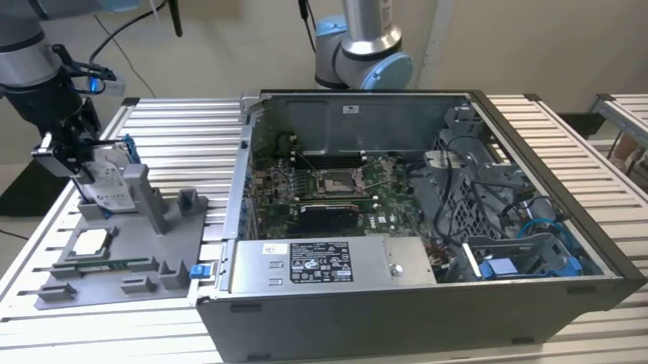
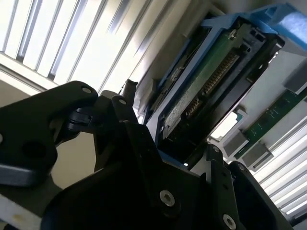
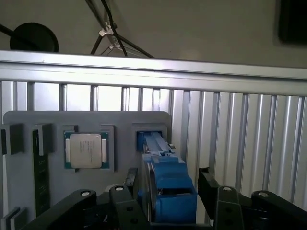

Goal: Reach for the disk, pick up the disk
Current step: 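Pick up the disk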

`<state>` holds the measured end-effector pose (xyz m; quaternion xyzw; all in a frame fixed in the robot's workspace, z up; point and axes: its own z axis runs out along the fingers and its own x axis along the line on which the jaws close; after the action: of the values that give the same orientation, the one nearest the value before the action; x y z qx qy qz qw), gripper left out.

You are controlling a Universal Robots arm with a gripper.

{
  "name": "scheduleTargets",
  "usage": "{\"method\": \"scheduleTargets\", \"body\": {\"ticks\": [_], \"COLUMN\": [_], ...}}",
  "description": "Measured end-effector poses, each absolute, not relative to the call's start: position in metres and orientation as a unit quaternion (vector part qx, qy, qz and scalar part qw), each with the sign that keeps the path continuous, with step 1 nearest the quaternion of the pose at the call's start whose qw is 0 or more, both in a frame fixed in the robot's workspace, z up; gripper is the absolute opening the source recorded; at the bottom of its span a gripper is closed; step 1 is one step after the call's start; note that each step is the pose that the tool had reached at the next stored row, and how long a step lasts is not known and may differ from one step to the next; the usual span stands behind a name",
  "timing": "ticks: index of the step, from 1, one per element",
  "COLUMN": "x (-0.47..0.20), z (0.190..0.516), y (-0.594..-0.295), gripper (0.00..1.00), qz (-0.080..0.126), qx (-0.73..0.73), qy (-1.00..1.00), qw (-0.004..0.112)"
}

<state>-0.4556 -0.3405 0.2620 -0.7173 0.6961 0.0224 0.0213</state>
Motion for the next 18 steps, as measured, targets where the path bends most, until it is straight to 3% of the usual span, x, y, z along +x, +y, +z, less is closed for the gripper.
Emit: {"method": "scheduleTargets", "body": {"ticks": [8, 9, 18], "x": [-0.4556, -0.4556, -0.4556], "z": [0.2598, 0.2598, 0.2595], "y": [-0.3405, -0.3404, -0.3404], "gripper": [1.00, 0.00, 0.00], "qz": [0.023, 0.023, 0.023], "qx": [-0.717, -0.717, -0.717], "qy": [0.696, 0.696, 0.696], "qw": [0.021, 0.021, 0.022]}}
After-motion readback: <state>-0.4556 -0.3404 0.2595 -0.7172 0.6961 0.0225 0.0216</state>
